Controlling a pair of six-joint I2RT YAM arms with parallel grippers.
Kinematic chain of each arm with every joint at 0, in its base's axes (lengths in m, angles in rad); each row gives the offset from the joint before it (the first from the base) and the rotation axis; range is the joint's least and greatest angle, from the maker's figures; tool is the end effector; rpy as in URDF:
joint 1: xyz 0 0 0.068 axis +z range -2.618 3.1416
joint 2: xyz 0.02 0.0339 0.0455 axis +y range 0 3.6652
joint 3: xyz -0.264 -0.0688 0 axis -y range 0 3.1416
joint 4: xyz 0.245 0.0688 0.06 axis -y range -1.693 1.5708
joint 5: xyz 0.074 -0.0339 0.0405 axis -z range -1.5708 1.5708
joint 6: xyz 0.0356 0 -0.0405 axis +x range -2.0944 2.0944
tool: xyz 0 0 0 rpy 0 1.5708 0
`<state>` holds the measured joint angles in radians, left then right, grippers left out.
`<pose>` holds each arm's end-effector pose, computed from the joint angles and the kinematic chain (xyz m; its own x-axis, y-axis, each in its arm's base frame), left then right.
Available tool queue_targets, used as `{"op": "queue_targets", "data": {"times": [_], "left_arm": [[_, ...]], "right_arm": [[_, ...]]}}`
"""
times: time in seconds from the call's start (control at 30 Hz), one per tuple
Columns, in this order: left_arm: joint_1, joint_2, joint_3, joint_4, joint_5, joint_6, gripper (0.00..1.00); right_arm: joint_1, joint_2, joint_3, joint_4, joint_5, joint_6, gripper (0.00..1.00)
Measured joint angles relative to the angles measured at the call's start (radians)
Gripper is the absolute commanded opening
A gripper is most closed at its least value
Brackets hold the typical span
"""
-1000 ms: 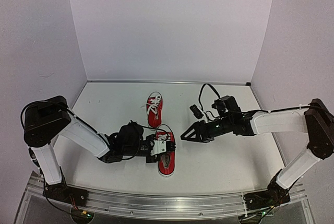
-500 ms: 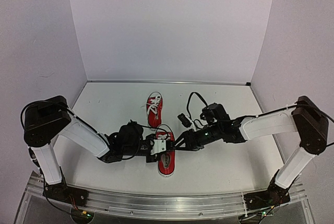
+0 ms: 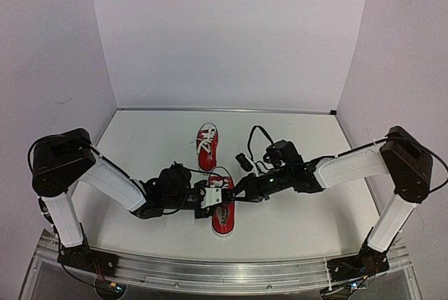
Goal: Tie the shoes
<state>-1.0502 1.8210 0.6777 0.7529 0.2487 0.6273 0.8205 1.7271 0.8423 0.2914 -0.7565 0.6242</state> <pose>0.1624 -0.3009 0.1299 0.4067 0.4344 -0.8037 0.8835 0.0367 0.4670 0.2177 0.2694 0.1669 -0.8471 -0.2854 -0.4484 -0.5237 0.3037 0.7960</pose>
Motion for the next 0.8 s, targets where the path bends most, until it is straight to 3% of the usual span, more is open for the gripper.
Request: {"op": "queue_targets", "data": {"times": [0.07, 0.43, 0.8], "left_arm": [[0.000, 0.000, 0.000, -0.001, 0.000, 0.000, 0.00], [0.015, -0.083, -0.025, -0.064, -0.022, -0.030, 0.43], [0.136, -0.514, -0.148, -0.394, -0.051, -0.070, 0.52]], "right_arm": [[0.003, 0.001, 0.001, 0.000, 0.001, 0.000, 0.01], [0.010, 0.001, 0.014, 0.001, 0.016, 0.006, 0.00], [0.011, 0.001, 0.015, -0.008, 0.038, 0.006, 0.00]]}}
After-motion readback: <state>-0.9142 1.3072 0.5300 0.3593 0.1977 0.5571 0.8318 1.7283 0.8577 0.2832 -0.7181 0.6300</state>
